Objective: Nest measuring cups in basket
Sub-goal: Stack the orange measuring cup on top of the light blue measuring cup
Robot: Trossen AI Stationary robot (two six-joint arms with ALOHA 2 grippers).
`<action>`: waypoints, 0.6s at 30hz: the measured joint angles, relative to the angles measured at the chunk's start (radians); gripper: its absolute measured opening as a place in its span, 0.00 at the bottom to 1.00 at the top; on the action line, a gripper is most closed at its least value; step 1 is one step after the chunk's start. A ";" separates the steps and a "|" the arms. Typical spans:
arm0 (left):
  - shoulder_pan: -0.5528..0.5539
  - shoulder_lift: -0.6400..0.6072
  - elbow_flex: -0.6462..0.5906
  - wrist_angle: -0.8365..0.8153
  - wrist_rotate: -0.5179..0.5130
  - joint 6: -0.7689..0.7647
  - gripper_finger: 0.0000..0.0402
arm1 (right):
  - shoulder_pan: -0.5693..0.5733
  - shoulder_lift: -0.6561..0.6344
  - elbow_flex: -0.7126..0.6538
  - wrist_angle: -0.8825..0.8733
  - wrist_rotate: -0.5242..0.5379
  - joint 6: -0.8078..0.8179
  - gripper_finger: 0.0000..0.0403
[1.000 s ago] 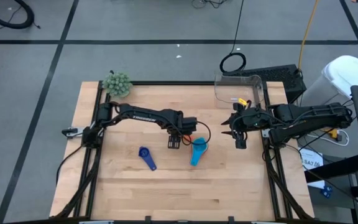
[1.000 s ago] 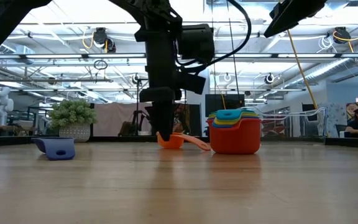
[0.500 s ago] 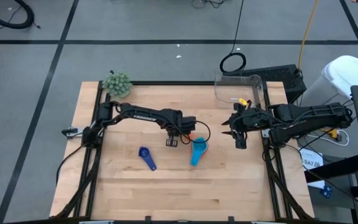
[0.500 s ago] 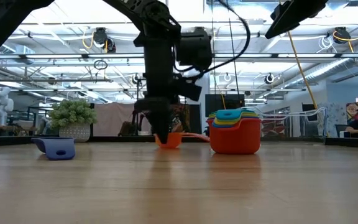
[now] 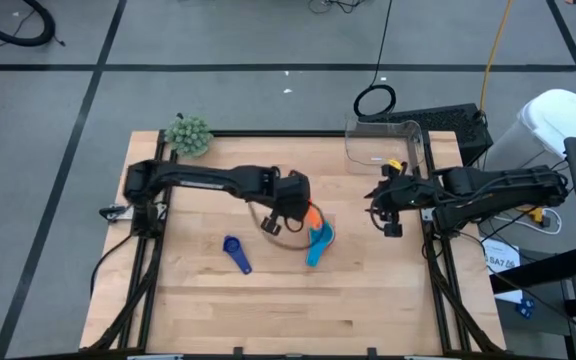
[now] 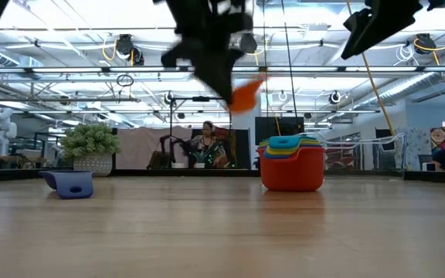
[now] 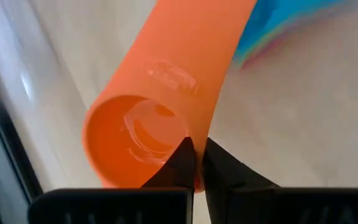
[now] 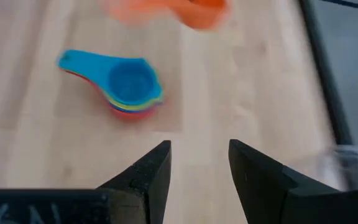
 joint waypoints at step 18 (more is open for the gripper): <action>-0.088 0.109 0.013 0.130 0.112 0.514 0.03 | 0.009 -0.158 0.000 0.099 0.080 0.192 0.38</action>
